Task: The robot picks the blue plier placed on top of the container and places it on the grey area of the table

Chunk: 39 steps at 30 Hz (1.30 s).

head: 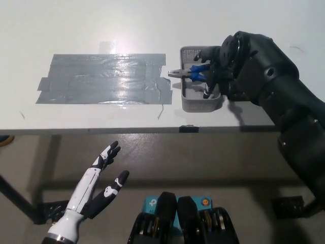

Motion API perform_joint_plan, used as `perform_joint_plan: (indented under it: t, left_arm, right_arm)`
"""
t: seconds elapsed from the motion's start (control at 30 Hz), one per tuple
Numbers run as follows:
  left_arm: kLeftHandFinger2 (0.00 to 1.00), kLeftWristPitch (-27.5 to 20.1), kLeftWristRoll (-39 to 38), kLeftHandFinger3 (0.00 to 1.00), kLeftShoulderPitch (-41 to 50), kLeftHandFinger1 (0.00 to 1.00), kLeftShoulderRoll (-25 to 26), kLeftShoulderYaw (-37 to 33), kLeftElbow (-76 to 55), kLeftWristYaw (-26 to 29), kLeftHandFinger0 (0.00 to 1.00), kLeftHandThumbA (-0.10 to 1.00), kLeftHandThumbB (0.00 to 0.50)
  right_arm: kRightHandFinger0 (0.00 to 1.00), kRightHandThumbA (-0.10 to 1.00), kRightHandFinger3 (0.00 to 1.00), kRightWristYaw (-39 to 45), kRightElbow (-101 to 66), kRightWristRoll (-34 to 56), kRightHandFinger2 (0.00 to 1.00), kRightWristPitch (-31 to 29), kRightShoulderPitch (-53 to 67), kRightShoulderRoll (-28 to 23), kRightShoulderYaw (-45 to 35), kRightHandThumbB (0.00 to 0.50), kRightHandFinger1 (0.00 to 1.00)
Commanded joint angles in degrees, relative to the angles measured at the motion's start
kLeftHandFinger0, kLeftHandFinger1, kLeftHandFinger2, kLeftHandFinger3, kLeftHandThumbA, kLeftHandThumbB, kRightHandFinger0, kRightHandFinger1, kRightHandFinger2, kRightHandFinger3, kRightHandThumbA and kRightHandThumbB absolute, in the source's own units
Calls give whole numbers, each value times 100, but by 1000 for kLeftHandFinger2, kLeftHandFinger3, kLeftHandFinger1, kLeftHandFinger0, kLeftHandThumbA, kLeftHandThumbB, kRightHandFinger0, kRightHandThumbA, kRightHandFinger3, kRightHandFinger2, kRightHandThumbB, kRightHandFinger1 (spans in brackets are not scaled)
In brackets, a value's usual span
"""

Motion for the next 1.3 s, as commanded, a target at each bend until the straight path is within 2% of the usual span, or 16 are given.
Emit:
perform_joint_plan:
  t: [0.0, 0.17, 0.23, 0.27, 0.33, 0.43, 0.5, 0.53, 0.6, 0.63, 0.67, 0.7, 0.9, 1.13, 1.17, 1.27]
  left_arm:
    - [1000, -97, 24, 1000, -97, 1000, 58, -31, -191, -94, 1000, 831, 79]
    - [1000, -112, 32, 1000, -128, 1000, 75, -55, -176, -110, 1000, 820, 72]
    - [1000, -121, 22, 1000, -149, 1000, 86, -53, -163, -112, 1000, 808, 68]
    - [1000, -126, 12, 1000, -147, 1000, 86, -53, -165, -116, 1000, 804, 68]
    - [1000, -111, 5, 1000, -171, 1000, 98, -54, -169, -132, 1000, 798, 72]
    - [1000, -100, 12, 1000, -178, 1000, 119, -70, -201, -160, 1000, 802, 80]
    - [1000, -101, 8, 1000, -196, 1000, 125, -70, -202, -167, 1000, 806, 84]
    - [1000, -109, 1, 1000, -202, 1000, 127, -71, -199, -170, 1000, 798, 84]
    - [1000, -95, 21, 1000, -233, 1000, 134, -80, -203, -176, 1000, 811, 97]
    - [1000, -104, 22, 1000, -239, 1000, 138, -80, -204, -175, 1000, 817, 107]
    - [1000, -118, 13, 1000, -251, 1000, 135, -79, -198, -167, 1000, 819, 108]
    - [1000, -121, -19, 1000, -273, 1000, 136, -72, -186, -173, 1000, 825, 119]
    - [1000, -204, -5, 1000, -300, 1000, 147, -72, -165, -175, 1000, 817, 103]
    - [991, -295, 0, 1000, -328, 996, 147, -57, -99, -178, 1000, 790, 82]
    - [986, -228, -19, 1000, -571, 988, 122, -19, -29, -170, 985, 819, 91]
    - [986, -223, -32, 1000, -667, 986, 118, 7, -10, -160, 979, 825, 87]
  right_arm:
    - [1000, 1000, 1000, -270, -94, -135, 1000, -46, -304, -8, 67, 344, 1000]
    - [1000, 878, 1000, -843, -79, -196, 1000, -34, -160, 42, 78, 325, 1000]
    - [1000, 323, 1000, -1506, -138, -260, 1000, -266, -17, 44, 87, 207, 1000]
    - [592, -75, 1000, -1646, -153, -315, 804, -323, 38, 45, 133, 183, 733]
    - [334, -100, 961, -2038, -168, -486, 502, -434, 159, 44, 282, 197, 440]
    - [5, -100, 477, -2440, -159, -467, 249, -689, 349, 34, 287, 203, 138]
    - [2, -100, 395, -2584, -130, -440, 334, -769, 391, 32, 254, 206, 188]
    - [21, -100, 380, -2684, -112, -416, 612, -846, 451, 21, 221, 198, 353]
    - [59, -100, 598, -2794, -64, -410, 926, -906, 483, 0, 206, 192, 562]
    - [76, -100, 686, -2836, -60, -405, 974, -929, 501, -10, 199, 185, 604]
    - [94, -100, 913, -2877, -55, -404, 1000, -949, 515, -27, 195, 182, 632]
    - [102, -100, 972, -2915, -29, -392, 1000, -958, 519, -47, 183, 183, 638]
    - [141, -100, 1000, -3141, 22, -348, 1000, -1177, 554, -131, 138, 176, 675]
    - [66, -100, 476, -3347, -42, -341, 792, -1333, 484, -170, 116, 199, 491]
    - [10, -100, 419, -3756, -170, -396, 933, -1556, 131, -213, 106, 207, 549]
    - [56, -100, 479, -3805, -149, -424, 1000, -1568, -66, -193, 121, 202, 625]
